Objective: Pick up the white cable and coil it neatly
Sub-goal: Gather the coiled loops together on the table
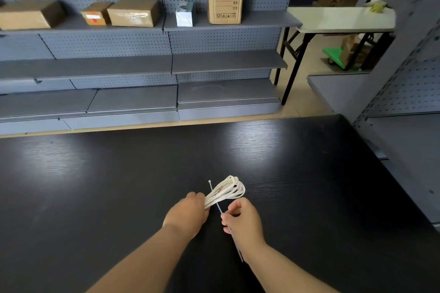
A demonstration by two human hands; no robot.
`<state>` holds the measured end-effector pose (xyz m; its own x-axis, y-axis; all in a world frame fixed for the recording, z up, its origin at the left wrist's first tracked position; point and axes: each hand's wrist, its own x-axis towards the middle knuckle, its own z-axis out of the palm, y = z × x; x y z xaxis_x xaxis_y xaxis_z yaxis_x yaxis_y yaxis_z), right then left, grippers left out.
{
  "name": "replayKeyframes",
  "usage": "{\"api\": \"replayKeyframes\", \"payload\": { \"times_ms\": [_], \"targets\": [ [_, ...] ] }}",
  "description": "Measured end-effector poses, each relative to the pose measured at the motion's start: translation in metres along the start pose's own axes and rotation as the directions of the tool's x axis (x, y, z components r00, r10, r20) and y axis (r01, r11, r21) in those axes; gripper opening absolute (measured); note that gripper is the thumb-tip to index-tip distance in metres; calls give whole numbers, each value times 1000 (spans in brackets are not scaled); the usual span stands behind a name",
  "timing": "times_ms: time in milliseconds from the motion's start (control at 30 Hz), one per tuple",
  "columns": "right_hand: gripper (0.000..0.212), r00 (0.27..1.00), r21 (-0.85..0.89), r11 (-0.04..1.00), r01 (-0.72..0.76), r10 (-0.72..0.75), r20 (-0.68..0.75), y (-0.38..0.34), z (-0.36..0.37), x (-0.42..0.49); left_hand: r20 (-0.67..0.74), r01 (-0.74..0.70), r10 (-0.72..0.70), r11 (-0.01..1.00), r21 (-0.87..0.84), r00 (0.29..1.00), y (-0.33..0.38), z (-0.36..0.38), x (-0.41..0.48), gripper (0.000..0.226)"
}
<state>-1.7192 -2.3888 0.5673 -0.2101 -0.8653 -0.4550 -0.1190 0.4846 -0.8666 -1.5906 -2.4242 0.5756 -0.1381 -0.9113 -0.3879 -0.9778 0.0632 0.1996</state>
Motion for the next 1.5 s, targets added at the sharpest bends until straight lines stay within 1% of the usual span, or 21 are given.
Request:
{"api": "replayKeyframes", "payload": {
  "times_ms": [133,233,300,367,433,500,567,633,667,700,767,800,900,933,1000,1100,1200,1267,1367,1467,1500],
  "targets": [
    [20,992,104,992,77,-87,95,2,-2,-3,17,-14,13,999,41,1000,1,0,1,24],
    [19,983,219,974,55,-92,160,1,-3,-2,27,-19,17,998,55,999,1,0,1,24],
    [23,977,253,967,38,-89,195,0,-2,-1,28,-20,19,998,58,999,1,0,1,23],
    [25,969,189,977,97,-136,205,-1,-3,0,27,-22,20,998,57,999,1,0,1,23],
    [21,956,53,976,210,-216,200,-2,-5,3,29,-25,23,998,63,999,1,0,1,24],
    [17,936,-84,942,325,-307,173,-5,-7,7,24,-35,33,996,82,999,1,1,-1,25],
    [9,883,-251,847,469,-445,147,-11,-8,10,6,-47,46,992,116,999,1,3,-2,24],
    [34,790,-453,664,595,-588,176,-16,-8,14,-15,-52,55,988,144,998,0,5,-4,22],
    [42,751,-507,590,629,-630,198,-19,-8,16,-20,-52,56,987,149,998,0,6,-4,22],
    [44,720,-533,538,653,-660,214,-20,-8,20,-28,-56,61,986,156,998,0,8,-5,22],
    [37,670,-575,460,676,-708,222,-20,-8,28,-40,-69,77,982,177,996,0,10,-5,22],
    [34,670,-587,443,677,-702,243,-21,-7,32,-49,-76,87,979,187,995,0,11,-5,22],
    [40,717,-601,458,655,-628,302,-19,-7,45,-68,-102,119,971,217,990,-1,13,-6,29],
    [37,733,-600,473,645,-607,308,-16,-7,49,-72,-114,134,966,231,988,-2,14,-6,34],
    [31,769,-593,525,611,-571,287,-11,-5,55,-86,-131,158,957,257,984,-3,16,-6,40],
    [30,813,-571,603,557,-535,228,-6,-1,57,-105,-144,180,948,283,978,-4,19,-7,39],
    [29,850,-572,646,506,-487,202,1,3,58,-112,-154,192,946,286,975,-4,18,-10,37],
    [28,851,-577,646,500,-488,191,4,4,57,-151,-162,212,944,288,966,-4,19,-12,37],
    [29,833,-561,643,521,-526,171,4,4,53,-214,-160,215,955,251,953,-10,25,-13,46],
    [38,820,-548,635,544,-543,184,5,3,50,-297,-123,178,973,195,938,-10,26,-14,63],
    [35,817,-550,632,547,-545,187,6,3,51,-278,-136,182,974,179,943,-9,26,-14,71]
  ]
}}
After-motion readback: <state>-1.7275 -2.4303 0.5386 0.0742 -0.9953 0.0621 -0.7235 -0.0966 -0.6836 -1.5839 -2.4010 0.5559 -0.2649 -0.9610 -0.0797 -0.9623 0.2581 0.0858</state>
